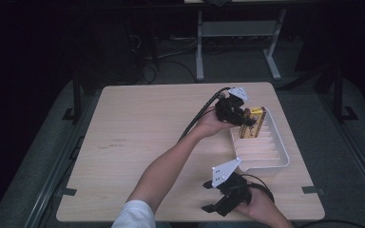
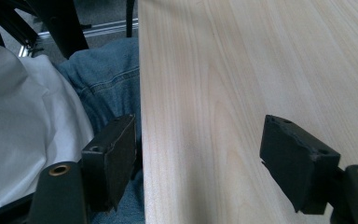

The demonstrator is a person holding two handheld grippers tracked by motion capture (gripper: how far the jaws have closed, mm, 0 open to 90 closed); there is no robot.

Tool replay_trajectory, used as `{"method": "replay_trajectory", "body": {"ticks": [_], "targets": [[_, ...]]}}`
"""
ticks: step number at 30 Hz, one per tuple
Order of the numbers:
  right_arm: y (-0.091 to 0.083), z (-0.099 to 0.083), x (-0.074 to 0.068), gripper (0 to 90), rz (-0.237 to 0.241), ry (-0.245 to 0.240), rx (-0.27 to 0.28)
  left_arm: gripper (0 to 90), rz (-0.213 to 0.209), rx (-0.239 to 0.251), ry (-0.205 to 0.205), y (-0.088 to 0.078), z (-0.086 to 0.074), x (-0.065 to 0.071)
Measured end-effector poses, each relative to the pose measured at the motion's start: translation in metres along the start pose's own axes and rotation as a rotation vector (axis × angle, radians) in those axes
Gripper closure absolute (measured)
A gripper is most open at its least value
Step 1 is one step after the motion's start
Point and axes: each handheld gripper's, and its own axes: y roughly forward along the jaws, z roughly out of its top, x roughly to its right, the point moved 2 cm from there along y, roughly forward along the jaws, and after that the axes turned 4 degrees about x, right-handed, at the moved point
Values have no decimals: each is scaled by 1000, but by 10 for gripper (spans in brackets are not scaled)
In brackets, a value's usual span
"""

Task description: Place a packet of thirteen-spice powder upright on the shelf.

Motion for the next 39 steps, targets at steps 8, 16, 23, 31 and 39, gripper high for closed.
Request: {"method": "replay_trajectory", "body": {"ticks": [8, 16, 23, 31, 39], "targets": [[1, 1, -1, 260, 3, -7, -1, 671, 1, 12, 16, 3, 0, 0], [1, 0, -1, 260, 7, -5, -2, 671, 10, -39, 95, 13, -2, 10], [0, 0, -1, 260, 7, 0, 0, 671, 5, -59, 101, 22, -8, 13], [0, 0, -1, 260, 10, -1, -1, 670, 4, -57, 88, 26, -12, 11], [-1, -1, -1, 260, 11, 2, -1, 670, 1, -59, 68, 31, -18, 9]]}}
